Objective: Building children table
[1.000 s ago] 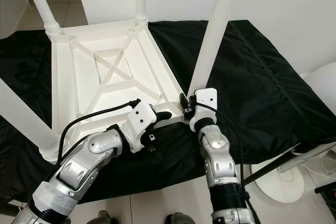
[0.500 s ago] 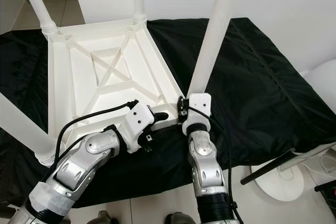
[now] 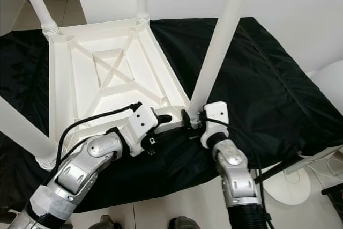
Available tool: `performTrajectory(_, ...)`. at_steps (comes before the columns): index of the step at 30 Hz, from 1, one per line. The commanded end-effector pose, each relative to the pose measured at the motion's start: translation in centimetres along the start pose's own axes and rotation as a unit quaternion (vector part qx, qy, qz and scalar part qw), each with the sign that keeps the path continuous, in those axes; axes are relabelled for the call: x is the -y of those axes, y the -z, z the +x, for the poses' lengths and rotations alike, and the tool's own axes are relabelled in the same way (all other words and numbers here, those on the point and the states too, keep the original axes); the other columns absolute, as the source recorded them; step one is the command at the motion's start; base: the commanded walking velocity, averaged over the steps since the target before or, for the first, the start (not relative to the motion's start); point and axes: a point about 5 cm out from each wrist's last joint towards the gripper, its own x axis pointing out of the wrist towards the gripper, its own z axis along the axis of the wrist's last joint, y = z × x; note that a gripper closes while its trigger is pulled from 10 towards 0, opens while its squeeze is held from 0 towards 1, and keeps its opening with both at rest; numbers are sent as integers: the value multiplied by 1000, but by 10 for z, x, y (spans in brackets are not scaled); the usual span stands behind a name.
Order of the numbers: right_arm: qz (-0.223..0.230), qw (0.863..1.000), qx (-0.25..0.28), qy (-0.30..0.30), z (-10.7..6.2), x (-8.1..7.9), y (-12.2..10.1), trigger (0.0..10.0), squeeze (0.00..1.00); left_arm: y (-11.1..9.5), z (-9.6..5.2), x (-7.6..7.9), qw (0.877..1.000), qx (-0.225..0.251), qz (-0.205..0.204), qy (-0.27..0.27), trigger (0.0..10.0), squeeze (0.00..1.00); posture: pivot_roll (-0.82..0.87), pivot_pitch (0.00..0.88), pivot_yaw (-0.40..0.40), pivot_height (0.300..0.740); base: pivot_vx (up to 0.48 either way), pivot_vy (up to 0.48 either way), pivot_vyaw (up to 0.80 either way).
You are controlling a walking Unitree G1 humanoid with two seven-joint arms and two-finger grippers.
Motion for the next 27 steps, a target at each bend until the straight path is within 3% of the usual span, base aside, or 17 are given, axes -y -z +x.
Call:
performTrajectory(1, 1, 999, -2, -47, 0, 1, 3, 10000, 0, 2, 0, -1, 1000, -5, 2, 13, 10000, 0, -101, 64, -4, 740, 0, 0, 0)
performTrajectory(12, -24, 995, 4, -93, 14, 16, -6, 10000, 0, 1, -2, 0, 1000, -1, -3, 21, 10000, 0, -92, 55, -5, 740, 0, 0, 0)
performTrajectory(15, -45, 991, -1, -124, 28, 22, -10, 10000, 0, 1, -3, 3, 999, -4, -9, 44, 10000, 0, -88, 44, -2, 740, 0, 0, 0)
performTrajectory(20, -52, 989, -3, -137, 36, 25, -9, 9882, 0, 1, -3, 3, 999, -5, -8, 49, 10000, 0, -85, 41, -1, 740, 0, 0, 0)
performTrajectory(21, -48, 989, -3, -138, 38, 25, -9, 0, 0, 0, -2, 2, 999, -5, -7, 48, 10000, 0, -82, 35, 1, 740, 0, 0, 0)
performTrajectory(27, -33, 989, -3, -147, 43, 24, -6, 0, 0, 1, -2, 1, 999, -8, -2, 47, 10000, 0, -82, 31, 6, 740, 0, 0, 0)
